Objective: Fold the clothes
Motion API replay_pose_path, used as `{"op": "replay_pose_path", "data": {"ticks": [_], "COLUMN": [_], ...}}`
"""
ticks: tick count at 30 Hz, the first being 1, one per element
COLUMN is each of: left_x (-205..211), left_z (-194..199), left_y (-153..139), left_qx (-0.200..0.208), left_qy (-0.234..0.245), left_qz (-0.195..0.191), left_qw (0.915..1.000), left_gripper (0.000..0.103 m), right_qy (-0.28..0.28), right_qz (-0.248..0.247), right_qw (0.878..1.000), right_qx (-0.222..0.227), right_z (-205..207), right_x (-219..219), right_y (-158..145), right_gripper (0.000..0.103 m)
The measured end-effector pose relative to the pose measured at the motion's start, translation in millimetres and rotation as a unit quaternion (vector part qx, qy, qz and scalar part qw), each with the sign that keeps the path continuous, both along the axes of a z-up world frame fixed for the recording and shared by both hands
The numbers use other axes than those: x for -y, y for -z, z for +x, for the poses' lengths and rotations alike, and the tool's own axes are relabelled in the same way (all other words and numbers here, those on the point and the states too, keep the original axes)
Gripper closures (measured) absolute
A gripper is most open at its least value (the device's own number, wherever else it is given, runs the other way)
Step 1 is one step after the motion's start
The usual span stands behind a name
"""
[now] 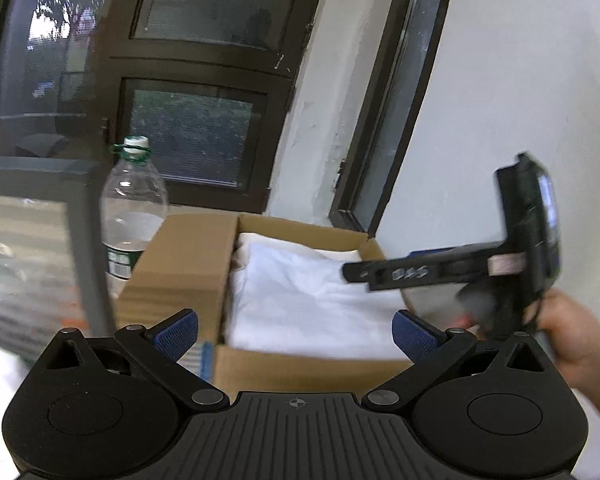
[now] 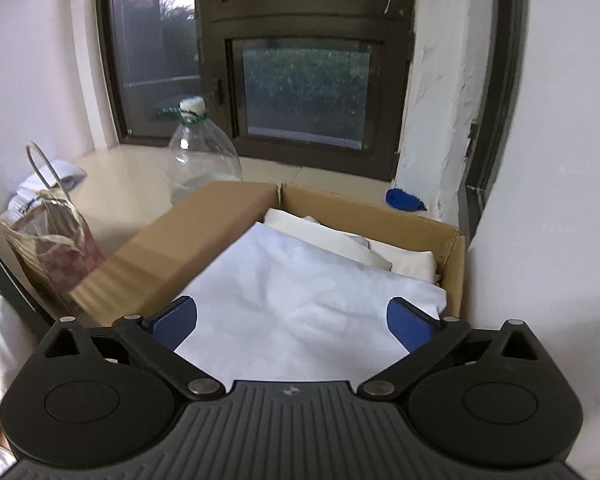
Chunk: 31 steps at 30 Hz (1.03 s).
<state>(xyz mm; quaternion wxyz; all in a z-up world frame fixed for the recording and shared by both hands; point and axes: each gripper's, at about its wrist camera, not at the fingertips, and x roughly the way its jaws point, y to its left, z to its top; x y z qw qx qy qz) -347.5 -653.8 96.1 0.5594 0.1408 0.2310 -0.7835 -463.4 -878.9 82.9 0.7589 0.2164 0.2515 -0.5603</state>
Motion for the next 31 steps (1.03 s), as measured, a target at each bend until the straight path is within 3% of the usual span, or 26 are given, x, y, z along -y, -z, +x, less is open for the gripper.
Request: {"op": "replay_pose_path", "data": {"ticks": [10,17,24,31], "left_x": [-70.5,-127.9,-182.8,-219.9], "left_z": [26.1,49.7,54.8,65.6], "left_y": [1.2,5.6,8.3,16.3], "left_qx": [0.067,0.074,0.112,0.094], "left_qy": [-0.036,-0.035,-0.057,-0.045], "left_qz": [0.021,0.039,0.036,0.057], "left_qw": [0.9969,0.9958,0.9915,0.9929], "left_gripper": [0.000,0.000,0.000,0.000], "right_qy": [0.033,0.045,0.040,0.040], "right_qz": [-0.013,-0.003,0.001,0.009], "right_qw": [0.999,0.999,0.999,0.999], "right_qx": [0.005,0.006,-0.002,-0.005], "right_z": [16.3,33.9,57.8,74.2], "right_x": [-97.1,-161.1,-219.2,-262.8], "right_y": [-21.2,-19.9,-17.6,-12.8], "right_gripper": [0.001,0.001,0.001,0.001]}}
